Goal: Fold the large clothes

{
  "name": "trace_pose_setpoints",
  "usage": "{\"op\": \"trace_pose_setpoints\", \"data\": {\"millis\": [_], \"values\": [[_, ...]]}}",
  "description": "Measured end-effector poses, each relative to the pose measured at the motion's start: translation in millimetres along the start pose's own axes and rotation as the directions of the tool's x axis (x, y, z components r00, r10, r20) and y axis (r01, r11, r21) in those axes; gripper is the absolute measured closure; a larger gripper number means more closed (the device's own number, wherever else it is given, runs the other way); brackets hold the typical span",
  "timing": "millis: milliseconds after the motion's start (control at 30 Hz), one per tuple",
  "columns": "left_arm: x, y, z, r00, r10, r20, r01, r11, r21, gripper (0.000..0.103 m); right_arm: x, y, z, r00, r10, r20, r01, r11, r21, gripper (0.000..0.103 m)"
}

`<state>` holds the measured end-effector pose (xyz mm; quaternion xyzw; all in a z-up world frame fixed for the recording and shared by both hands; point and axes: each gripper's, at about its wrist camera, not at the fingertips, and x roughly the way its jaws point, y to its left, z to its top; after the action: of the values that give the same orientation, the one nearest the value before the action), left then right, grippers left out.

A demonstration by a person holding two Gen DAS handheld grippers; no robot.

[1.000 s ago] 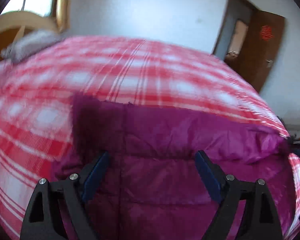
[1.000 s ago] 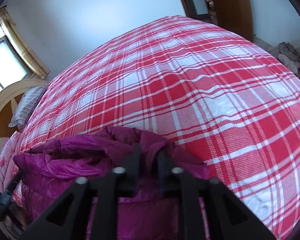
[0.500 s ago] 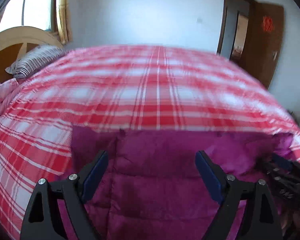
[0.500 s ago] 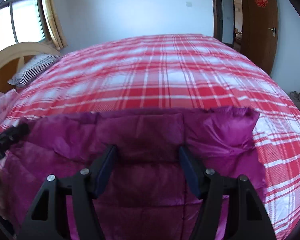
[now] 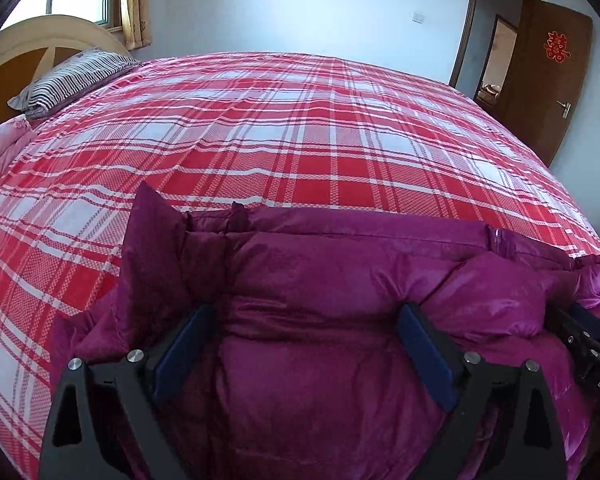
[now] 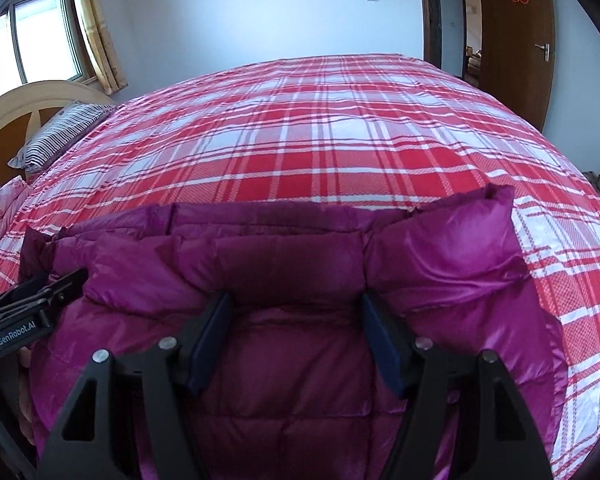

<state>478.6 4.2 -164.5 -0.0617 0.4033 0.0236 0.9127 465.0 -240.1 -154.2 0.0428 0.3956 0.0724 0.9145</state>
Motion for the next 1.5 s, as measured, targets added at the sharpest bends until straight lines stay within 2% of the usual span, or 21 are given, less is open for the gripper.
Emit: {"op": "trace_pose_setpoints", "data": {"millis": [733,800,867,967,1100,1200,1300,1367,1500], "values": [[8,1,-1,1.000,0.015,-0.025,-0.015,1.000,0.008,0.006,12,9,-1,0.999,-0.033,-0.040,0.031,0.999,-0.039,0.025],[7,-2,-1,0.999,0.031,-0.025,-0.031,0.999,0.017,0.006,13,10,-2,0.998,-0.039,-0.042,0.037,0.998,-0.045,0.024],[1,-6,0,0.996,0.081,-0.029,-0.080,0.996,0.034,0.006,15,12,-2,0.998,-0.046,-0.042,0.044,0.998,-0.054,0.023],[-21,-12,0,0.990,0.139,0.009,-0.139,0.988,0.061,0.006,16,13,-2,0.998,-0.052,-0.043,0.049,0.997,-0.062,0.022],[-55,-29,-9,0.996,0.061,0.071,-0.068,0.993,0.101,0.006,17,13,-3,0.998,-0.051,-0.044,0.048,0.997,-0.063,0.021],[-52,-49,-21,0.999,0.021,0.046,-0.029,0.983,0.184,0.006,17,12,-3,0.998,-0.046,-0.044,0.044,0.997,-0.061,0.021],[-29,-53,-30,0.997,0.073,0.014,-0.075,0.976,0.203,0.006,17,12,-3,0.998,-0.044,-0.044,0.041,0.997,-0.059,0.021],[-19,-48,-29,0.999,0.053,-0.009,-0.051,0.984,0.173,0.003,17,12,-3,0.998,-0.043,-0.044,0.040,0.998,-0.056,0.021],[-11,-46,-30,0.998,0.062,-0.021,-0.058,0.986,0.159,0.001,17,14,-3,0.998,-0.047,-0.046,0.044,0.997,-0.058,0.021]]}}
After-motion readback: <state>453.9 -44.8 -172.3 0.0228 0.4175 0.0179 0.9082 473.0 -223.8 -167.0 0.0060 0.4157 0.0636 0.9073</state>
